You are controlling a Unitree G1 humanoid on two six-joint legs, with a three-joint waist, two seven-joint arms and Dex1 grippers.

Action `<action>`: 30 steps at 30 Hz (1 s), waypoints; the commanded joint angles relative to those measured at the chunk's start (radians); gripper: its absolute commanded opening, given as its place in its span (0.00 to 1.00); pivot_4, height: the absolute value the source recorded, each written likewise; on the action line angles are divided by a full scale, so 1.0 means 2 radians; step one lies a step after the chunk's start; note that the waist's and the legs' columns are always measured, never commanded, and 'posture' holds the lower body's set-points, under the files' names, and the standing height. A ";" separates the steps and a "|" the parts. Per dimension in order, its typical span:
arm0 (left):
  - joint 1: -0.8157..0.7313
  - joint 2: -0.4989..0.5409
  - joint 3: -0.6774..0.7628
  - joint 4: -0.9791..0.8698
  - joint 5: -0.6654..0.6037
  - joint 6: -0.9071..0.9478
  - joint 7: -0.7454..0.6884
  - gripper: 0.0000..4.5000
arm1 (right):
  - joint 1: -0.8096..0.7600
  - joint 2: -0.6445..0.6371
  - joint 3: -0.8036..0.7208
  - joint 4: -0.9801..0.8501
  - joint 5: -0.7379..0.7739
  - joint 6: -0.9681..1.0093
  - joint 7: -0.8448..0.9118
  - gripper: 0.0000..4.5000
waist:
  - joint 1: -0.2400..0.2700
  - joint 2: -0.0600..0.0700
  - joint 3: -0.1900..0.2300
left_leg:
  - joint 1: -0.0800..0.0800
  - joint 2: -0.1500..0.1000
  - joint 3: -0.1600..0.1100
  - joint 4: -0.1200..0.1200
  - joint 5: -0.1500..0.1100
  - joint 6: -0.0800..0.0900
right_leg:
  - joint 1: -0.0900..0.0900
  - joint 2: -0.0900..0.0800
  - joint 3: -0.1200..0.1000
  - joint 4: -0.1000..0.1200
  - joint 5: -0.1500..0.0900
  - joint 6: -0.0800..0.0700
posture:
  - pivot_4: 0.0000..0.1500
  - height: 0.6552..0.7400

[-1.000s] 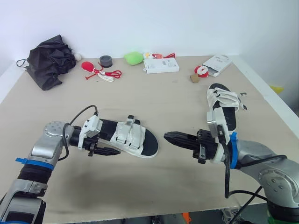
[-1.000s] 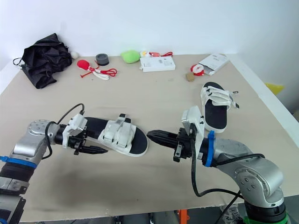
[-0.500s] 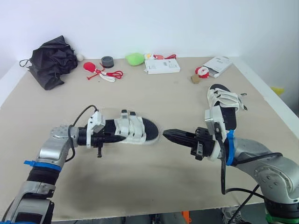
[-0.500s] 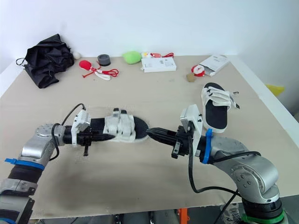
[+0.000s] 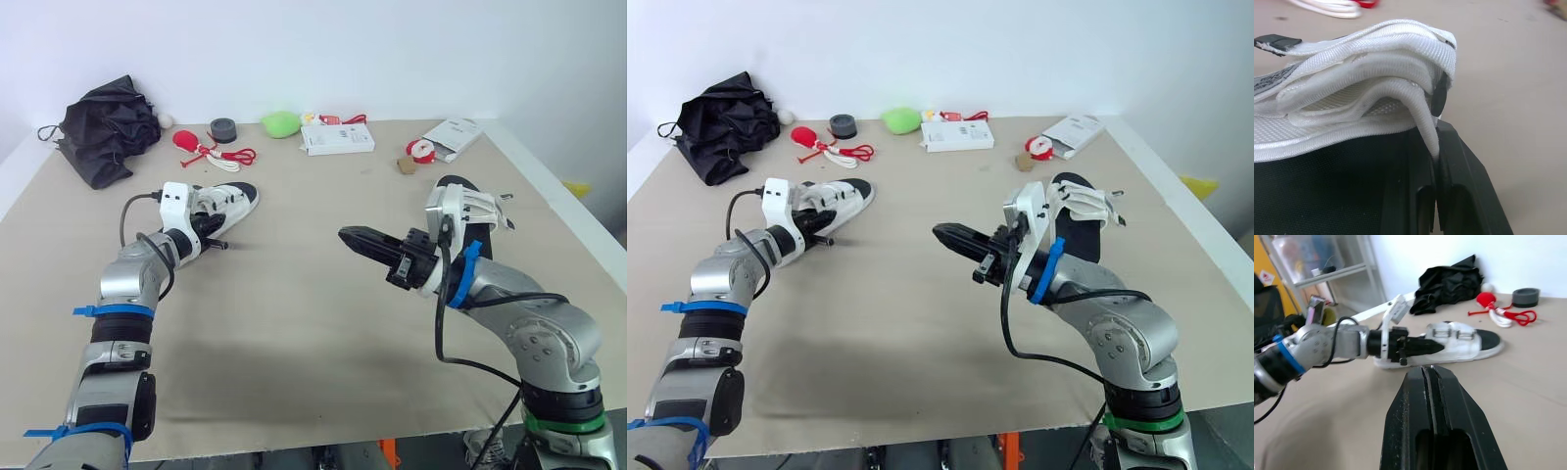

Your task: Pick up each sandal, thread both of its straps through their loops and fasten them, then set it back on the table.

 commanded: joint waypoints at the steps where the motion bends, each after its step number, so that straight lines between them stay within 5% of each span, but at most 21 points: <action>1: -0.008 -0.006 0.020 -0.002 0.002 0.004 0.042 0.01 | -0.015 0.007 0.005 0.002 -0.015 -0.014 -0.007 0.00 | 0.000 0.000 0.000 | 0.000 0.000 0.000 0.000 0.000 0.000 | 0.000 0.000 0.000 0.000 0.000 0.000 | 1.00 1.00; 5: -0.013 -0.021 0.030 -0.005 0.006 -0.002 0.091 0.07 | -0.023 0.009 0.017 0.006 -0.032 -0.020 -0.001 0.00 | 0.000 0.000 0.000 | 0.000 0.000 0.000 0.000 0.000 0.000 | 0.000 0.000 0.000 0.000 0.001 0.000 | 1.00 1.00; 14: 0.006 -0.033 0.035 -0.076 -0.012 0.025 0.117 0.86 | -0.020 -0.002 0.029 0.016 -0.043 -0.019 0.030 0.00 | 0.000 0.000 0.000 | 0.000 0.000 0.000 0.000 0.001 0.000 | 0.000 0.000 0.000 0.000 0.001 0.000 | 1.00 1.00; 24: 0.069 -0.042 0.092 -0.203 -0.076 0.137 0.158 0.86 | -0.018 -0.011 0.028 0.029 -0.046 -0.023 0.066 0.00 | 0.000 0.000 0.000 | 0.000 0.000 0.000 0.000 0.001 0.000 | 0.000 0.000 0.000 0.000 0.001 -0.001 | 1.00 1.00; 30: 0.121 -0.006 0.089 -0.282 -0.174 0.123 -0.017 0.86 | -0.007 -0.026 0.025 0.039 -0.039 -0.017 0.099 0.00 | 0.000 0.000 0.000 | 0.000 0.000 0.000 0.001 0.001 0.000 | 0.000 0.000 0.000 0.000 0.001 -0.001 | 1.00 1.00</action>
